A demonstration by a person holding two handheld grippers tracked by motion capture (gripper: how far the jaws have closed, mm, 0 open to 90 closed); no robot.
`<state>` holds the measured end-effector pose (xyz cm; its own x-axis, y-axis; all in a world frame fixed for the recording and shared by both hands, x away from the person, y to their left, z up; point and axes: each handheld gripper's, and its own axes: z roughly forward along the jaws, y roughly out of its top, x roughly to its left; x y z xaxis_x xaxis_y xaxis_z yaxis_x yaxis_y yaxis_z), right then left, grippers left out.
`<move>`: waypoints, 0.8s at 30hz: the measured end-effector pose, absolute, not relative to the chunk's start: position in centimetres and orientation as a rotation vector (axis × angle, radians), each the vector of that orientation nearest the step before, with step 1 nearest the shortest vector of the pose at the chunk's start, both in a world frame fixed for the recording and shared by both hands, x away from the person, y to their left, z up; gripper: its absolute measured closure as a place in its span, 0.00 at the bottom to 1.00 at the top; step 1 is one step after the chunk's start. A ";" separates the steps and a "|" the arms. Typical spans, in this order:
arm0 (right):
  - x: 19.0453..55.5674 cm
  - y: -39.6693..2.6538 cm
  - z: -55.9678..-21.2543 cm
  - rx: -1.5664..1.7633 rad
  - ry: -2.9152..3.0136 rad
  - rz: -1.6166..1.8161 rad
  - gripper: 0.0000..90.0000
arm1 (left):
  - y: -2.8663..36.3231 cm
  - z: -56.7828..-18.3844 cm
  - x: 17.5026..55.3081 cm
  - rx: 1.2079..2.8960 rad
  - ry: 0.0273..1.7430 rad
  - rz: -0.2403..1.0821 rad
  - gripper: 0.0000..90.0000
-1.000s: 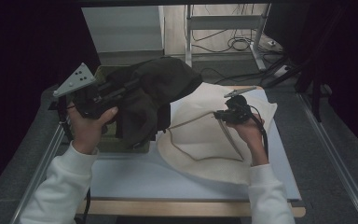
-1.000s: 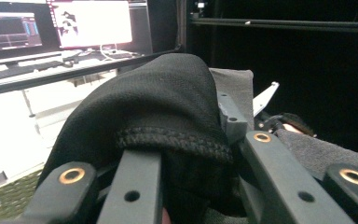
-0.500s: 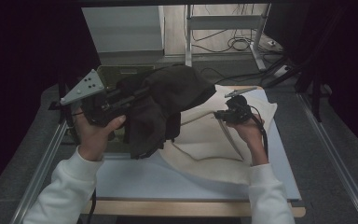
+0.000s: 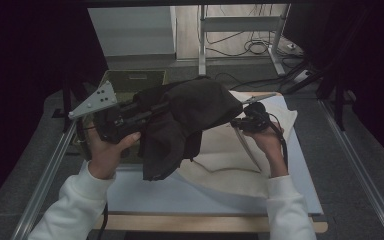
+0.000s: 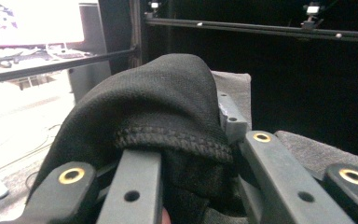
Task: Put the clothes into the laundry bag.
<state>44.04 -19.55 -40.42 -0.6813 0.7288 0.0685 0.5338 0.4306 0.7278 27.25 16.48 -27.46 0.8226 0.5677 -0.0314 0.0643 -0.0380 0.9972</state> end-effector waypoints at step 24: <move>44.1 -19.7 -40.4 1.100 2.421 1.102 0.96 | 13.7 -30.3 25.7 1.619 0.451 0.301 0.83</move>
<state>44.07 -19.69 -40.41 -0.6786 0.7313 0.0684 0.5320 0.4252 0.7322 25.74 13.71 -30.27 0.8855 0.4591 -0.0720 0.1101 -0.0566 0.9923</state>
